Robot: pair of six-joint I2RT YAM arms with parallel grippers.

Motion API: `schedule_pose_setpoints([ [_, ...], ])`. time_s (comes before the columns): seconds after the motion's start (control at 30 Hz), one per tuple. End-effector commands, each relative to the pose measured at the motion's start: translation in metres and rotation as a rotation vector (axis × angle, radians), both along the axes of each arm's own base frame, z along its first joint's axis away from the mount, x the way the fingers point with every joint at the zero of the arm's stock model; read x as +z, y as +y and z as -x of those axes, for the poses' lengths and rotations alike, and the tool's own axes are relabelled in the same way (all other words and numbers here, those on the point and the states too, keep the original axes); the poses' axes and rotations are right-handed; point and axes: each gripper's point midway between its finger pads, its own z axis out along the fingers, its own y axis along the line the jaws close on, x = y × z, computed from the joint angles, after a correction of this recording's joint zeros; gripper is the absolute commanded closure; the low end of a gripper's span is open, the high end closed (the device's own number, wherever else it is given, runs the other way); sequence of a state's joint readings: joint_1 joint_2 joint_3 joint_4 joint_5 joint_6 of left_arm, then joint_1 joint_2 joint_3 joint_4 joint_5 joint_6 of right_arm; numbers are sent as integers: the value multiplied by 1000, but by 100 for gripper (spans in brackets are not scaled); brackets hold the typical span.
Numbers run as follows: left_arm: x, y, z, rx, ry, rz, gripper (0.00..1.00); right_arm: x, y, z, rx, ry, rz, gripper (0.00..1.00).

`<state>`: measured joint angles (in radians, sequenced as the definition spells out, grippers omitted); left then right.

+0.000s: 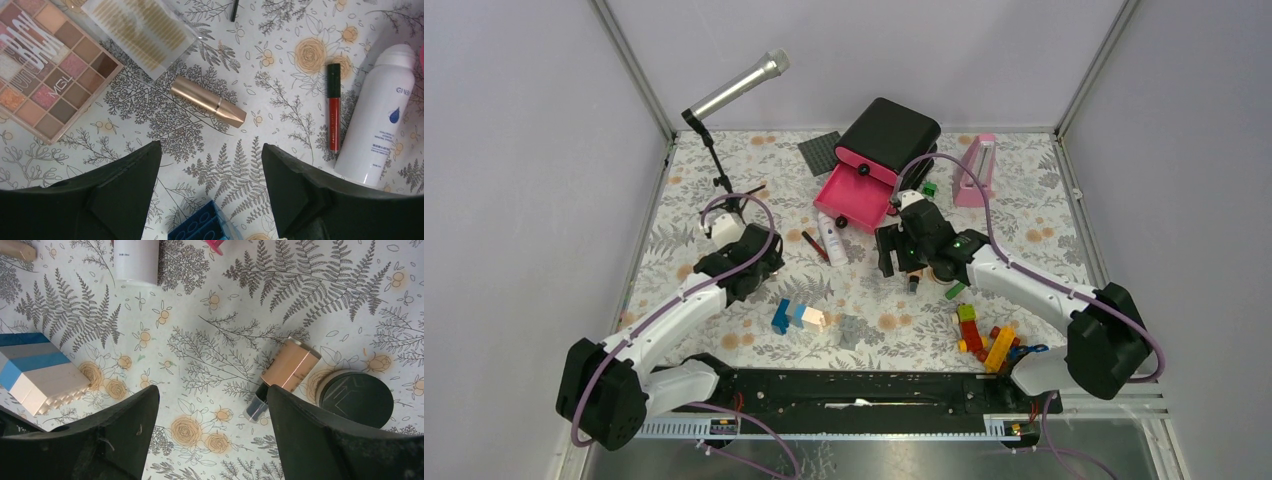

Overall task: Organize the makeup
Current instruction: Pick up the makeup from the center of the board.

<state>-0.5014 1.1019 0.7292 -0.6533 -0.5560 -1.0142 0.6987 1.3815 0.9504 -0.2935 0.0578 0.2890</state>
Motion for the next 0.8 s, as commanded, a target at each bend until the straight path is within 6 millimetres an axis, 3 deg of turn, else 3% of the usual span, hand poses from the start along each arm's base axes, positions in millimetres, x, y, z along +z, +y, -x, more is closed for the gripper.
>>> schedule_pose_setpoints([
  [0.0, -3, 10, -4, 119, -55, 20, 21, 21, 17, -11, 16, -63, -52, 14],
  [0.37, -24, 6, -14, 402, 7, 108, 32, 16, -8, -6, -22, -95, 26, 13],
  [0.77, -45, -8, -28, 503, 88, 164, 34, 10, -17, -1, 1, -99, 69, 11],
])
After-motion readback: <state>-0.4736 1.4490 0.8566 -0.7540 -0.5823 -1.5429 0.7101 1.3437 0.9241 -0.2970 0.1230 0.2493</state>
